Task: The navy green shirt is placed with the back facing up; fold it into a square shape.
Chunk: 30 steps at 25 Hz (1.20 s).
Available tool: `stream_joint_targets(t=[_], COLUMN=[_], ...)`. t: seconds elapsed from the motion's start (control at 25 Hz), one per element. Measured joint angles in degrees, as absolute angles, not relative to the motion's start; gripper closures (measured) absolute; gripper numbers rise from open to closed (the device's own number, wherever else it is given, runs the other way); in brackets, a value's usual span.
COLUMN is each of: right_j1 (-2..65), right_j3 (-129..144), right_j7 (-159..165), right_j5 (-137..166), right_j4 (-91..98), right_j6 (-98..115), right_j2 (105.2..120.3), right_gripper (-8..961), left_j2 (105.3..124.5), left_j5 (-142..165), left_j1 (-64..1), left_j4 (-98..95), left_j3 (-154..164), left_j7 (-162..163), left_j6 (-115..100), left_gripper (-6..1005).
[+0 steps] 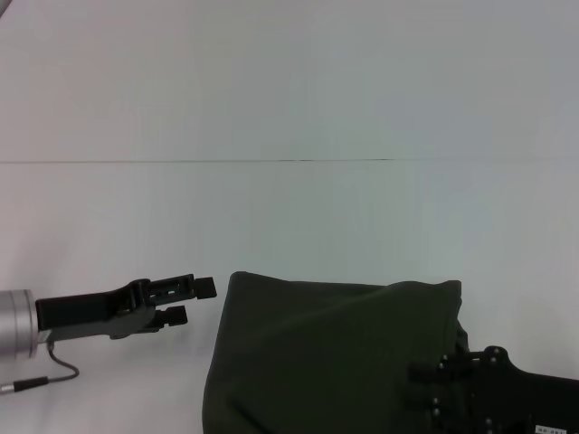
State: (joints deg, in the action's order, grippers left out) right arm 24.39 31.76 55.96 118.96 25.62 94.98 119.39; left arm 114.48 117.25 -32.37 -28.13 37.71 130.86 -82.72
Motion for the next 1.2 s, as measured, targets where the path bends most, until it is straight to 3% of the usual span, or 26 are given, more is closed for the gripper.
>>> stream_joint_targets(t=[0.2,0.48,1.0,1.2], right_j1=[23.7,22.02,21.62,21.5], right_j3=[32.04,31.86,32.08,32.17], right_j7=[54.27,53.68,53.61,53.61], right_j5=[119.41,119.45,119.52,119.61], right_j4=[26.12,28.0,28.26,28.2], right_j6=[96.22,98.31,99.06,99.06], right_j2=[119.36,119.04,119.07,119.15], right_gripper=[607,286,8,12], left_j2=[112.24,111.98,113.68,114.35], left_j5=[121.4,126.75,127.64,127.64], left_j1=[-35.46,-38.24,-40.29,-40.6], left_j4=[-28.09,-27.88,-28.14,-28.34], left_j3=[40.5,40.56,46.44,47.31], left_j7=[141.65,147.69,145.19,144.61], left_j6=[-81.7,-82.69,-80.74,-78.51], left_gripper=[68,70,79,87])
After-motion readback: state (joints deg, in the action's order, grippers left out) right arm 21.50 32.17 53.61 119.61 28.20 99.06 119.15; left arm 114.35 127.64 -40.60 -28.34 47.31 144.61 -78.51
